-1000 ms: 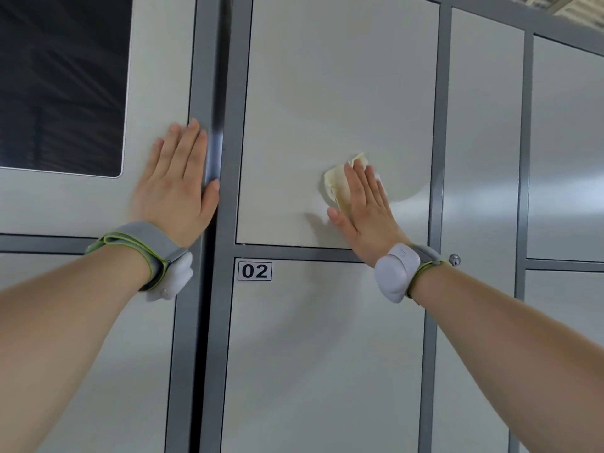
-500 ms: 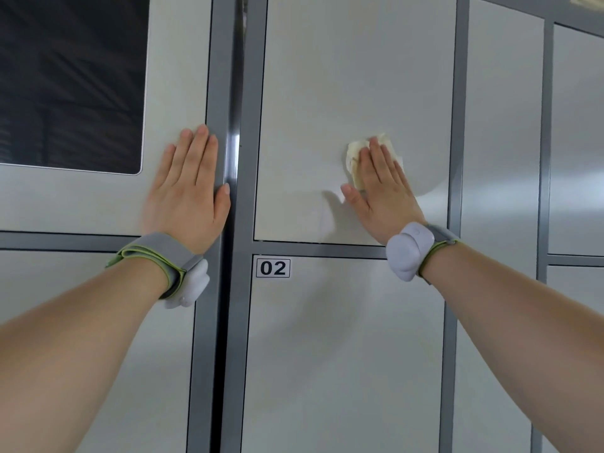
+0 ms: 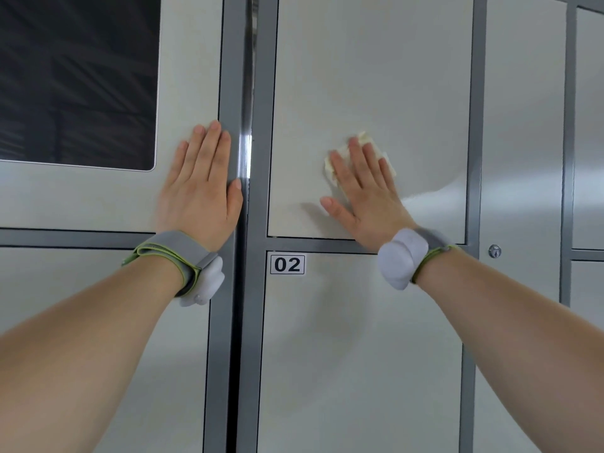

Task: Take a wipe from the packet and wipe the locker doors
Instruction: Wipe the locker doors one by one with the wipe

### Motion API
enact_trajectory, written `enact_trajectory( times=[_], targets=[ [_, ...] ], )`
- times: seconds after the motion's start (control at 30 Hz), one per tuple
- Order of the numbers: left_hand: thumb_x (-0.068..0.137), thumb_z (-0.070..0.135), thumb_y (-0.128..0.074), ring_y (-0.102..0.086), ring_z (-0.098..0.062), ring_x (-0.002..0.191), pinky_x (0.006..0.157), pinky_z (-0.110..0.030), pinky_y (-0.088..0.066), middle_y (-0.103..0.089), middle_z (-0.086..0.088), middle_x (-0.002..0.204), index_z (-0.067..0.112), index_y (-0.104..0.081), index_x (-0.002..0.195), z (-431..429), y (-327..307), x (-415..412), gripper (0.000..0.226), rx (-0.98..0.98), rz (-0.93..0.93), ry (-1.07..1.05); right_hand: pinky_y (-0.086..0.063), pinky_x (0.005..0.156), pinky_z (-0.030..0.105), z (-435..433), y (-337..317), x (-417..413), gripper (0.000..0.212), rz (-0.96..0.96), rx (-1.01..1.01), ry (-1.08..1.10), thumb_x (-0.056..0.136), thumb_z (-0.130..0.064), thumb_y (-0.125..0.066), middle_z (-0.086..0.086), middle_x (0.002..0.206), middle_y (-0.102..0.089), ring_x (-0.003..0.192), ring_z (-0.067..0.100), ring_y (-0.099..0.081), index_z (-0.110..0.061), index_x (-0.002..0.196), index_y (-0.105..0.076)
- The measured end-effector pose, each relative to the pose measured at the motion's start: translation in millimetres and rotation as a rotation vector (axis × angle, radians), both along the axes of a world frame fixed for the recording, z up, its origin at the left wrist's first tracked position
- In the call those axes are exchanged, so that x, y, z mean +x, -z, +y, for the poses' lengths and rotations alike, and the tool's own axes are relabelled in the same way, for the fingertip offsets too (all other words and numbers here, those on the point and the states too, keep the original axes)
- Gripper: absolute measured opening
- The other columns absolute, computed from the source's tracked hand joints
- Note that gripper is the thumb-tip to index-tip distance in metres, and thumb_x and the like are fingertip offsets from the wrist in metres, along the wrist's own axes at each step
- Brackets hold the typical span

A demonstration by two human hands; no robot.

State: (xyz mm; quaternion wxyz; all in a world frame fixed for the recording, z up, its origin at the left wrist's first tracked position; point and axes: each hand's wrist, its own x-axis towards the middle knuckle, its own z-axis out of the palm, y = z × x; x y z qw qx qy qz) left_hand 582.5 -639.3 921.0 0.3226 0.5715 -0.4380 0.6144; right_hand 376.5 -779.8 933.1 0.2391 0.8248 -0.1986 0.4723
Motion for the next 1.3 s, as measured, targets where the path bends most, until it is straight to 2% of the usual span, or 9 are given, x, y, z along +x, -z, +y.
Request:
enact_trajectory(
  times=[0.17, 0.3, 0.4, 0.53, 0.77, 0.9, 1.03, 1.13, 1.3],
  targets=[
    [0.095, 0.026, -0.027, -0.025, -0.034, 0.140, 0.117, -0.035, -0.006, -0.030, -0.020, 0.150, -0.005, -0.031, 0.143, -2.3, 0.1, -0.1, 0.057, -0.030, -0.016, 0.020, 0.014, 0.113, 0.033, 7.2, -39.4, 10.4, 0.065, -0.160, 0.204, 0.010, 0.097, -0.055, -0.022, 0.003, 0.158, 0.015, 0.144, 0.021, 0.017, -0.026, 0.151, -0.002],
    [0.094, 0.026, -0.027, -0.026, -0.035, 0.139, 0.116, -0.034, -0.005, -0.030, -0.021, 0.150, -0.006, -0.032, 0.142, -1.9, -1.4, 1.3, 0.057, -0.037, -0.024, 0.020, 0.017, 0.112, 0.031, 11.9, -16.0, 24.3, 0.079, -0.095, 0.065, -0.003, 0.086, -0.068, -0.010, 0.005, 0.158, 0.015, 0.144, 0.023, 0.017, -0.024, 0.151, 0.000],
    [0.094, 0.026, -0.027, -0.025, -0.035, 0.140, 0.116, -0.033, -0.004, -0.030, -0.021, 0.150, -0.006, -0.031, 0.142, -1.2, -1.2, 1.5, 0.057, -0.033, -0.024, 0.016, 0.021, 0.110, 0.029, 14.7, 4.4, 24.6, 0.084, 0.005, -0.014, -0.026, 0.079, -0.066, 0.000, 0.005, 0.157, 0.016, 0.144, 0.022, 0.018, -0.023, 0.151, 0.001],
    [0.094, 0.025, -0.027, -0.027, -0.036, 0.139, 0.116, -0.036, -0.008, -0.032, -0.021, 0.149, -0.006, -0.034, 0.141, -1.1, -0.3, 0.4, 0.056, -0.043, -0.019, 0.031, 0.019, 0.112, 0.031, 10.7, 0.4, 18.3, 0.083, 0.070, -0.074, 0.019, 0.080, -0.066, 0.000, 0.004, 0.158, 0.015, 0.144, 0.023, 0.017, -0.023, 0.151, 0.003],
    [0.095, 0.023, -0.027, -0.028, -0.035, 0.139, 0.117, -0.037, -0.010, -0.033, -0.020, 0.149, -0.006, -0.036, 0.140, -0.7, 0.4, 0.6, 0.055, -0.054, -0.033, 0.064, 0.013, 0.114, 0.035, 11.7, -52.8, 29.6, 0.064, -0.115, 0.082, 0.054, 0.098, -0.052, -0.024, 0.003, 0.158, 0.014, 0.145, 0.023, 0.016, -0.025, 0.151, 0.000],
    [0.094, 0.022, -0.028, -0.029, -0.035, 0.138, 0.116, -0.035, -0.009, -0.034, -0.020, 0.148, -0.006, -0.037, 0.139, -1.2, 0.0, 1.0, 0.054, -0.067, -0.023, 0.069, 0.017, 0.112, 0.034, 13.2, -25.2, 36.4, 0.079, -0.045, -0.027, 0.010, 0.086, -0.067, -0.011, 0.006, 0.158, 0.013, 0.144, 0.026, 0.016, -0.023, 0.151, -0.001],
    [0.094, 0.024, -0.027, -0.029, -0.036, 0.138, 0.116, -0.036, -0.009, -0.034, -0.020, 0.148, -0.006, -0.037, 0.139, -0.4, 0.9, 0.7, 0.055, -0.053, -0.023, 0.065, 0.019, 0.112, 0.034, 17.8, -0.9, 35.2, 0.080, 0.104, -0.114, -0.006, 0.082, -0.065, -0.004, 0.007, 0.158, 0.013, 0.144, 0.026, 0.017, -0.023, 0.151, 0.001],
    [0.094, 0.023, -0.028, -0.029, -0.036, 0.138, 0.116, -0.035, -0.007, -0.034, -0.020, 0.148, -0.006, -0.036, 0.140, -0.2, 1.6, 0.6, 0.055, -0.064, -0.020, 0.069, 0.016, 0.113, 0.033, 14.5, -16.4, 30.9, 0.080, 0.096, -0.148, 0.038, 0.082, -0.066, -0.003, 0.006, 0.158, 0.010, 0.145, 0.027, 0.014, -0.024, 0.151, 0.000],
    [0.092, 0.020, -0.032, -0.021, -0.038, 0.141, 0.117, -0.036, 0.001, -0.027, -0.022, 0.151, -0.004, -0.030, 0.143, 0.5, 0.5, 2.8, 0.056, -0.150, 0.024, 0.031, 0.014, 0.114, 0.036, 19.7, -56.2, 38.7, 0.066, -0.071, 0.025, 0.063, 0.097, -0.053, -0.026, 0.005, 0.158, 0.013, 0.144, 0.025, 0.016, -0.025, 0.151, -0.001]
  ],
)
